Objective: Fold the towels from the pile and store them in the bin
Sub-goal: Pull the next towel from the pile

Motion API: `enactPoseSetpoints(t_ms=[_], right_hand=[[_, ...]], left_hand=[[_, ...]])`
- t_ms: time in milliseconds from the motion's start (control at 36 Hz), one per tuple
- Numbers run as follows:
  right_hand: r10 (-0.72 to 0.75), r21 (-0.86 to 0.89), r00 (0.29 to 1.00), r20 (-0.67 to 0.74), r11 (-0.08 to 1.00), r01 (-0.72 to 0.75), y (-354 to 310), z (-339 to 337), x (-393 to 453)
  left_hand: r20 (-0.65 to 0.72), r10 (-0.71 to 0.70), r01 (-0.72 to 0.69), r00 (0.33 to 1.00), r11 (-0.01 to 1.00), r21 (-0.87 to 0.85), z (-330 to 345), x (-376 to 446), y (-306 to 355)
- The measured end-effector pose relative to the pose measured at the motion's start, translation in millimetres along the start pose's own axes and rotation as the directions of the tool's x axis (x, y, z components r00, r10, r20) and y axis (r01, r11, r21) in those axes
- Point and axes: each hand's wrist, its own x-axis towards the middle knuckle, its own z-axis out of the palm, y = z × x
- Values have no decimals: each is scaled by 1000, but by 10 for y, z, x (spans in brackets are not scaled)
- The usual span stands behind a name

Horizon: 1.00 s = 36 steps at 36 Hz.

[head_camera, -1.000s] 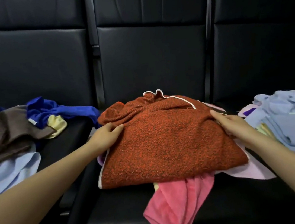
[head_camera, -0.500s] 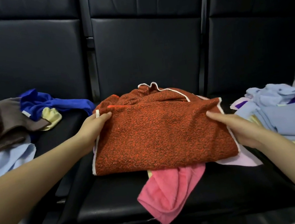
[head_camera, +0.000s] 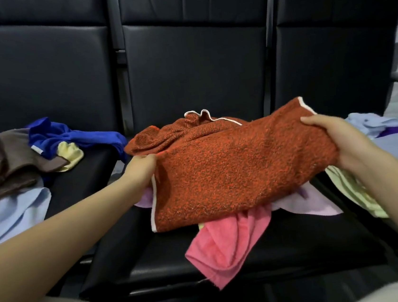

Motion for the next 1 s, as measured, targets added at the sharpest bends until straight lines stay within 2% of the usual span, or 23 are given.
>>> enactPoseSetpoints(t_ms=[56, 111, 167, 194, 250, 306, 361, 389, 444, 528, 583, 611, 778, 917, 1000], right_hand=[[-63, 3, 998, 27, 998, 63, -79, 135, -53], [-158, -11, 984, 87, 987, 160, -149, 327, -138], [-224, -12, 954, 199, 973, 231, -167, 542, -222], [-235, -4, 935, 264, 970, 244, -150, 667, -274], [-217, -20, 907, 360, 971, 240, -45, 909, -334], [-146, -137, 887, 437, 964, 227, 121, 1128, -353], [-46, -290, 856, 515, 930, 224, 279, 1275, -358], [-47, -344, 846, 532, 900, 266, 352, 1313, -335], [-179, -393, 840, 512, 821, 414, 452, 1308, -251], [-464, -509, 806, 368, 625, 592, 554, 1182, -111], [-552, -590, 783, 286, 542, 598, 607, 1103, -47], [-556, -602, 792, 254, 550, 579, 628, 1072, -26], [-428, -470, 886, 179, 754, 459, 631, 1026, -85], [-242, -513, 949, 199, 799, 312, 693, 1058, -101], [-18, -604, 955, 295, 771, 201, 746, 1089, -123]], left_hand=[[-54, 103, -96, 993, 988, 117, -45, 21, -13], [-86, 198, -189, 976, 976, 106, -54, -31, 30], [-47, 252, -252, 966, 968, 21, -17, -113, 103], [-8, 235, -235, 972, 969, -71, 16, -137, 119], [100, 131, -107, 986, 971, -215, 61, -226, 156], [250, 24, 42, 968, 966, -255, 98, -274, 128], [334, -13, 112, 942, 954, -278, 115, -320, 87], [356, -17, 130, 934, 946, -296, 124, -330, 58], [341, -9, 115, 940, 949, -294, 156, -315, -4], [345, -41, 124, 938, 967, -224, 242, -337, -70], [309, -47, 117, 950, 970, -211, 308, -369, -61], [275, -34, 100, 961, 968, -229, 313, -351, -55], [-2, 9, -9, 1000, 980, -199, 195, -232, 72], [-110, 62, -57, 992, 997, 49, 24, -212, -51], [-149, -1, 32, 989, 979, 200, -24, -147, -196]])
